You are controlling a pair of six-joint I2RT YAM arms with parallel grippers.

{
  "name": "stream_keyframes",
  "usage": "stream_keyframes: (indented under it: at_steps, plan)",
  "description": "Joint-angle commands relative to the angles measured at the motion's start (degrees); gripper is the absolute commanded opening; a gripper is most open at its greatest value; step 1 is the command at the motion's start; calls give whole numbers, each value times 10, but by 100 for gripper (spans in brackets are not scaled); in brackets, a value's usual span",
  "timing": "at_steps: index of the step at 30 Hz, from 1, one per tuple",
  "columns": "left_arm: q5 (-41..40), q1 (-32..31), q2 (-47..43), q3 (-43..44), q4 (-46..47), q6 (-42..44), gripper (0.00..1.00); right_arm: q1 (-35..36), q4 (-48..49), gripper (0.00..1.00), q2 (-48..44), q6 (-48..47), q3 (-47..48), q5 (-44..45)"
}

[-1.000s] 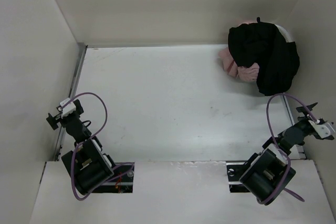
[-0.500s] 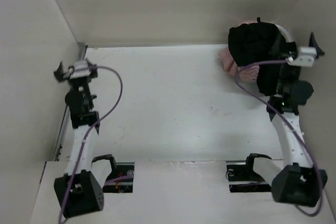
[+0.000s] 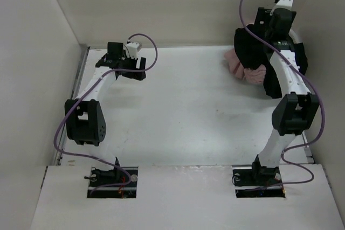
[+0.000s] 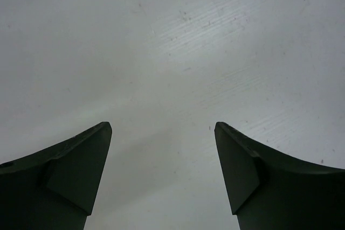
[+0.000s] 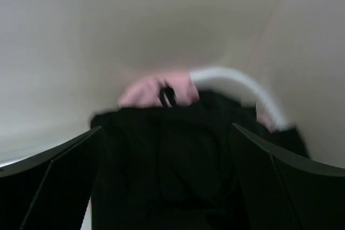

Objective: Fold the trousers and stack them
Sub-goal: Grab the trousers from the pile, then move the trousers to the center of the board

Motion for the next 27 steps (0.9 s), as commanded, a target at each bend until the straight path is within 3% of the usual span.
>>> stream_keyframes:
  at_steps: [1, 7, 8, 9, 10, 12, 13, 17, 21, 24, 27]
  plan:
    - [10, 3, -48, 19, -31, -8, 78, -31, -176, 100, 24, 138, 61, 49]
    - [2, 21, -85, -49, -8, -24, 79, -56, -213, 100, 72, 180, 71, -1]
    - [2, 27, -93, -60, -7, -27, 79, -56, -231, 93, 84, 179, 80, -15]
    - [2, 31, -98, -66, -7, -28, 79, -56, -239, 80, 86, 180, 84, -20]
    - [2, 37, -106, -75, -6, -28, 79, -57, -240, 50, 83, 184, 81, -19]
    - [-5, 46, -122, -88, -6, -28, 79, -54, -219, 7, 50, 196, 56, 13]
    - [-6, 50, -130, -94, -4, -28, 79, -51, -206, 1, 36, 196, 46, 28]
    - [-9, 63, -181, -133, 11, -30, 79, -36, -146, 0, -49, 151, 27, 109]
    - [-3, 93, -255, -183, 25, -42, 81, 34, -82, 0, -139, 64, 33, 167]
    - [8, 130, -316, -220, 25, -51, 82, 130, -24, 0, -198, -17, 32, 181]
    - [37, 172, -376, -250, 23, -52, 83, 281, 37, 0, -221, -106, 55, 199]
